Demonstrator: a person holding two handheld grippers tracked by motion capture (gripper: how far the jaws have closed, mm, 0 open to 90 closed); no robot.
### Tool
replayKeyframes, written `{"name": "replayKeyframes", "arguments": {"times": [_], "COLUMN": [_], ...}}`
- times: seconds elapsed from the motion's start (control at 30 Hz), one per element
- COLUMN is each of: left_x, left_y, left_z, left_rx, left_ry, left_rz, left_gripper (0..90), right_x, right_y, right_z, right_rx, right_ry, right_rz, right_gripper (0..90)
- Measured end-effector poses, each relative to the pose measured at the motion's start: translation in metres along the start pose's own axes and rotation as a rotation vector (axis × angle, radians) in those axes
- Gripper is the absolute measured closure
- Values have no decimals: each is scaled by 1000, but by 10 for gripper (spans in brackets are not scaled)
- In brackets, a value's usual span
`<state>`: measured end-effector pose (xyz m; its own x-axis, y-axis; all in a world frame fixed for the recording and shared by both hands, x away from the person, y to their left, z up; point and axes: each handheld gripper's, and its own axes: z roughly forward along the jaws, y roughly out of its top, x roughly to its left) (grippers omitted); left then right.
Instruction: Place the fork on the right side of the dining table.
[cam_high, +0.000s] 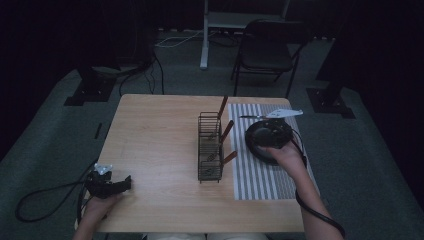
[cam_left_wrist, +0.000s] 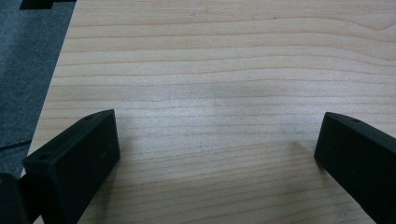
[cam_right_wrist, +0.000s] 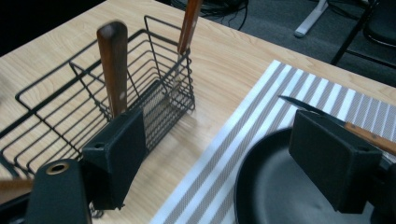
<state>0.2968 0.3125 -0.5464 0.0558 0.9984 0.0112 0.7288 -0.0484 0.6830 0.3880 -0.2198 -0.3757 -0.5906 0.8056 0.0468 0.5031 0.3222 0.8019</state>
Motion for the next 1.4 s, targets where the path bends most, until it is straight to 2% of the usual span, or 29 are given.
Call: {"name": "replayKeyframes", "arguments": {"times": [0.27, 0.57, 0.87, 1.2, 1.4], "left_x": [0, 0, 0, 0, 0], "left_y": [0, 0, 0, 0, 0], "left_z": [0, 0, 0, 0, 0], "left_rx": [0, -1, -1, -1, -1], "left_ry": [1, 0, 0, 0, 0], "left_rz": [2, 1, 1, 1, 1], "left_gripper": [2, 2, 2, 2, 2], "right_x": [5, 0, -6, -2, 3], "right_y": [12, 30, 45, 63, 74], "right_z": [18, 37, 50, 64, 71], "right_rx": [12, 24, 31, 20, 5], "right_ry": [12, 3, 6, 16, -16], "right_rz": [-7, 0, 14, 20, 13], "right_gripper": [203, 204, 204, 225, 260]}}
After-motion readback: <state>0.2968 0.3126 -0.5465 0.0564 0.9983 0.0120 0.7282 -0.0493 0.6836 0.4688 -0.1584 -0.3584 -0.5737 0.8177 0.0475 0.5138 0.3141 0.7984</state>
